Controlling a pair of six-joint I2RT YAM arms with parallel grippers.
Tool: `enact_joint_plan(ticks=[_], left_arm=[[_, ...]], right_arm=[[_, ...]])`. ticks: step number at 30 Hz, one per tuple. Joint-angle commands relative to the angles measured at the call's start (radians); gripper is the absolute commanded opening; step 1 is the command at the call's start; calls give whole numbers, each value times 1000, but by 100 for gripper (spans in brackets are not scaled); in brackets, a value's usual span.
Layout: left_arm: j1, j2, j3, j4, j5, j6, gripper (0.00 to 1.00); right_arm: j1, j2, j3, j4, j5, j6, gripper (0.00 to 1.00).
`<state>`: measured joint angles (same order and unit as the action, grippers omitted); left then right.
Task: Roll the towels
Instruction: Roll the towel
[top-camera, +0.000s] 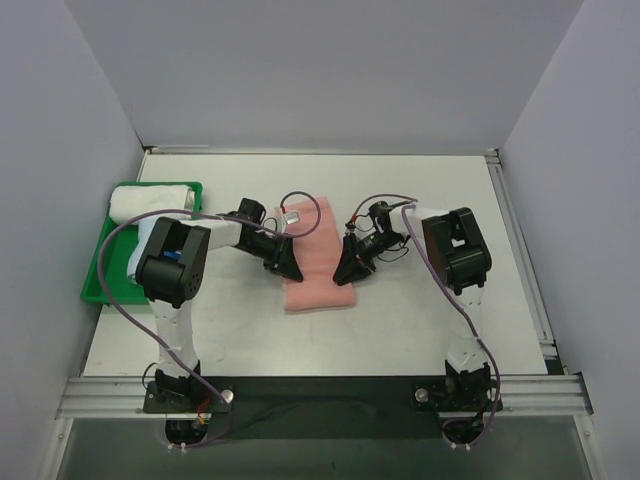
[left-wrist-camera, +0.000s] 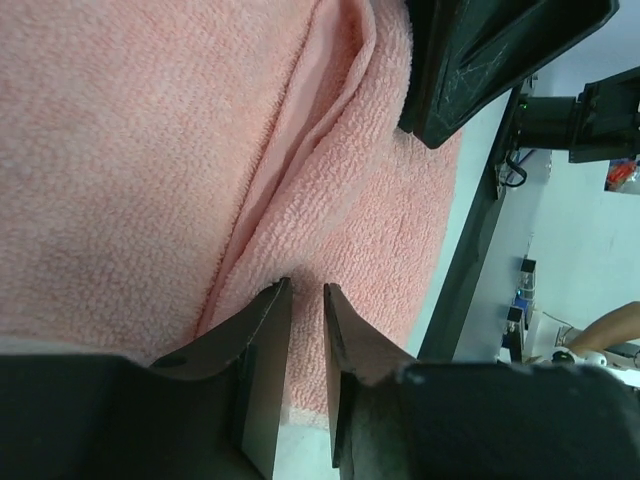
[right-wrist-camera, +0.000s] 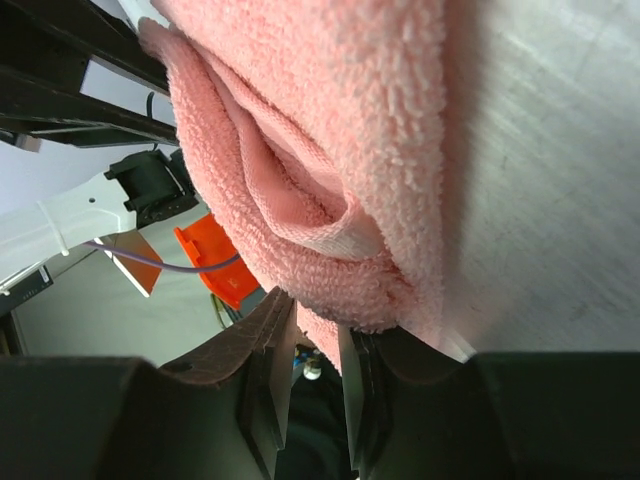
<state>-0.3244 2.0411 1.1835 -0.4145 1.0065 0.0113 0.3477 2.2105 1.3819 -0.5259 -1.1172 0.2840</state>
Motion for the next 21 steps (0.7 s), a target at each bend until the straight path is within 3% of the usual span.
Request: enact_joint_plan(ticks=[1,6,8,11,12,16,21], left_arm=[[47,-7,39,-13,-95,44,31],[32,-302,-5,-24,-118,191,52],[-17,-384,-19,-73,-170,284,54],[-114,-521,-64,-113,-313,397,67],[-208,-614,-131,-128,-495,489,73],[-283,-633,-171,-130,-591,529,77],[-450,-631,-211,-87,-793,601,79]], right_arm=[[7,32,-27,-11,109,-19,25],[17,-50,-50,-16,94,-46,26],[20,-115,-49,-16,54,-65,27],[22,-219,-47,-17,-15,-100,32],[27,-294,-46,-19,-6,-106,37],[43,-339,-23,-22,29,-100,40],[79,-252,25,-42,62,-103,37]])
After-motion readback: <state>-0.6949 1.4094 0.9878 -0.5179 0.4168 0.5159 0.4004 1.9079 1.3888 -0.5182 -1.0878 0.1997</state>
